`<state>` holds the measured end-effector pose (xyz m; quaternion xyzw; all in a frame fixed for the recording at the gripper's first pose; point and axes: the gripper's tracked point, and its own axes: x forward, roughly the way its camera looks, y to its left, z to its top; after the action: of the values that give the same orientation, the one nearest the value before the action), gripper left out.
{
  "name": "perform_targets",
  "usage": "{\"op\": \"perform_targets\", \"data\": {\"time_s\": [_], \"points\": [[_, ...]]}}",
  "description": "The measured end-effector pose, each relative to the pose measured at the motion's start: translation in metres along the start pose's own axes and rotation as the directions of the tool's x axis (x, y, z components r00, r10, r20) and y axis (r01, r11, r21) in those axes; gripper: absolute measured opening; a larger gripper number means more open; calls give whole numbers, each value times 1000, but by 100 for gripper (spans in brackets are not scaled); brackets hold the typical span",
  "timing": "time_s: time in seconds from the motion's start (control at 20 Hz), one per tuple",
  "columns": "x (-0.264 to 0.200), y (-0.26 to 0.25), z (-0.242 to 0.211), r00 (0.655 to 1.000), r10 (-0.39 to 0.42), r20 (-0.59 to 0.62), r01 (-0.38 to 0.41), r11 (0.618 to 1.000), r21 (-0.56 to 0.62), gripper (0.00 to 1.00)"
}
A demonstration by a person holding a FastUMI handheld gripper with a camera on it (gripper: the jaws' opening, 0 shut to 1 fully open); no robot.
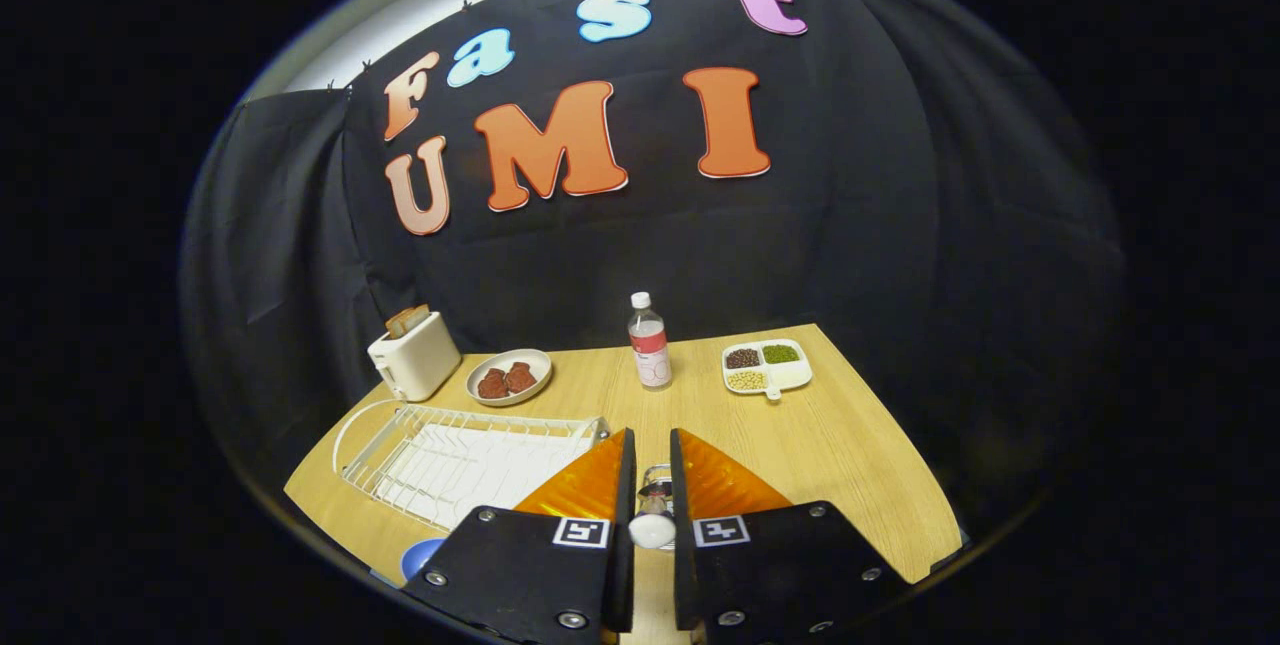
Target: Take the plate from the dish rack, then take the spoon from the basket and place it into the plate.
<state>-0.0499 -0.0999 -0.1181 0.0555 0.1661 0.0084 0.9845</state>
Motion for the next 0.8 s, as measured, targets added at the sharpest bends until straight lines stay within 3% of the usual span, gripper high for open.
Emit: {"op": "perform_targets", "data": {"time_s": [0.35, 0.55, 0.8], "points": [[-20, 95, -23, 986, 164, -33, -166, 984, -69, 16], [-24, 156, -53, 953, 287, -97, -297, 950, -101, 16], [-19, 198, -101, 903, 379, -200, -408, 904, -127, 16]]}}
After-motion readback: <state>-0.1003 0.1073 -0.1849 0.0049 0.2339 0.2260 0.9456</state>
